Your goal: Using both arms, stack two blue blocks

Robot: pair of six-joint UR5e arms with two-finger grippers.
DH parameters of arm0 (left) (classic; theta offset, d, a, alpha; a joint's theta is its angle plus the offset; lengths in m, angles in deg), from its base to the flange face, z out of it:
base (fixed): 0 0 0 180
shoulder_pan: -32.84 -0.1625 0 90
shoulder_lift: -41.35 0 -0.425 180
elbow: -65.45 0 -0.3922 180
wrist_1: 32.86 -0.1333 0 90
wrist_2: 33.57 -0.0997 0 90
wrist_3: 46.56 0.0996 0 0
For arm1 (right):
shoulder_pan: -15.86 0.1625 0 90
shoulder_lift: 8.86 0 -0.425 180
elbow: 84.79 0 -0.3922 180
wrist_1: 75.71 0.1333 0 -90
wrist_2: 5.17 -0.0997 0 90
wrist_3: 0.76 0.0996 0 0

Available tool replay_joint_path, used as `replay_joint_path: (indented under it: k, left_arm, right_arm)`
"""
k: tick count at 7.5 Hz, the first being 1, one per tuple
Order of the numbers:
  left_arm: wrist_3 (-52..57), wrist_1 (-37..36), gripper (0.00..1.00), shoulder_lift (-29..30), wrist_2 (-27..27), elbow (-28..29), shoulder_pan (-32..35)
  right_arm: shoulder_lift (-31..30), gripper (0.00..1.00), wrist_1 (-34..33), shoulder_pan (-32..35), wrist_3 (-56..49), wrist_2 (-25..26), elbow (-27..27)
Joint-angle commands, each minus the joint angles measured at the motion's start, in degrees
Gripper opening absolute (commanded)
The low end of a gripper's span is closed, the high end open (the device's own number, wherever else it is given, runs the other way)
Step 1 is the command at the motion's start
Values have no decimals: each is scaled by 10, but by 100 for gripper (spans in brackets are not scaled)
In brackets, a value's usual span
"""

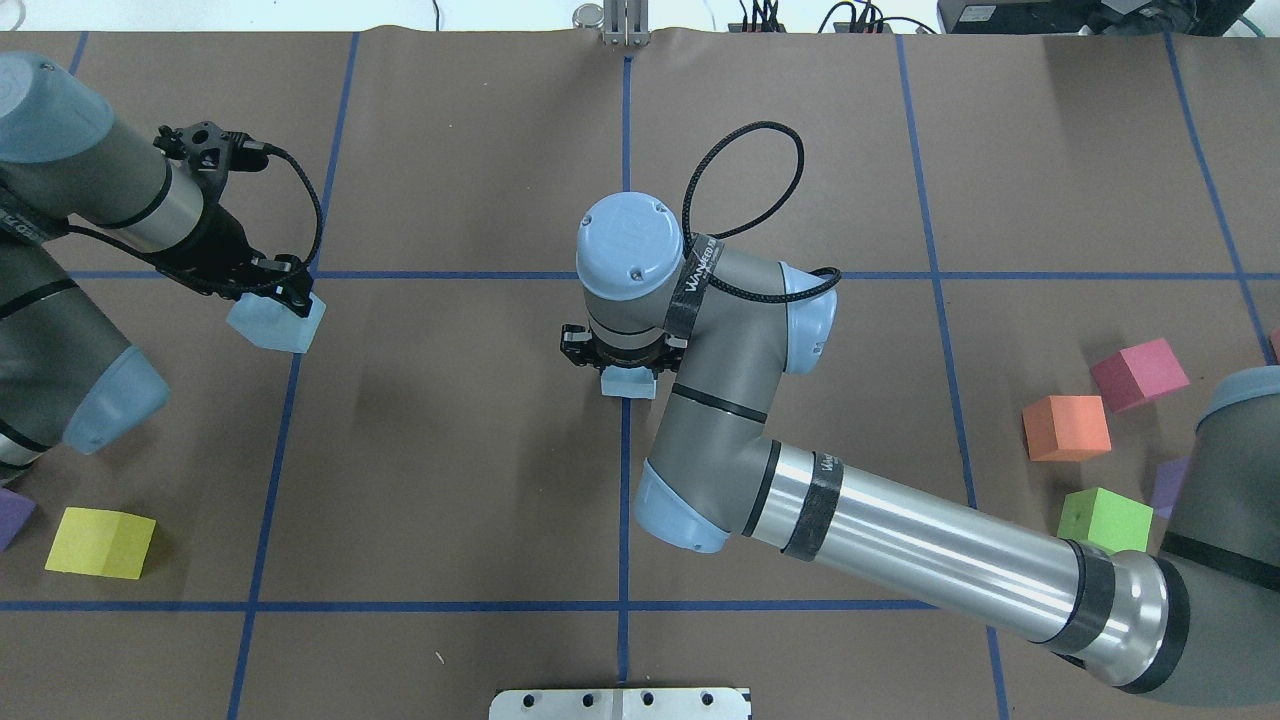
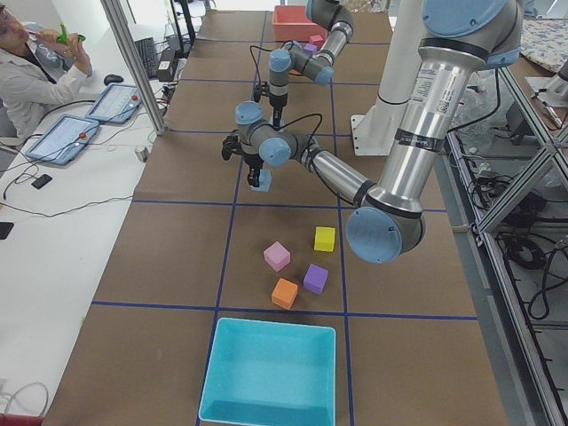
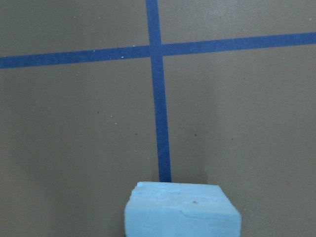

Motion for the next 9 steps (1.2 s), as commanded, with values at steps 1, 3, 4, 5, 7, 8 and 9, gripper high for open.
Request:
replay_joint_path:
  k: [1,3,4,5,7,8,9]
  left_arm:
    - [-43,-4,60,19,-2,-2,-1]
    - [-69,-45,61,56,-4,-4,-1]
    - [-74,-64,60,73,-4,-5,-1]
    - [-94,-72,60,87,-5,-5,-2]
    - [-123,-92,60,112,-5,-2,-21]
    - [-131,-124,60,137,-20,-2,-28]
    - [-132,-153,60,168,-62,1,-50]
  right_arm:
    - [0,100,16,1,0,-1,0]
    - [-1,100,24,12,-1,-8,-6]
    - [-1,100,23,20,-1,-13,-10]
    - [-15,100,21,34,-2,-32,-29]
    - [-102,100,15,87,-45,-77,-122]
    - [-128,100,16,111,-62,-94,-135]
    - [-145,100,16,129,-85,-98,-139]
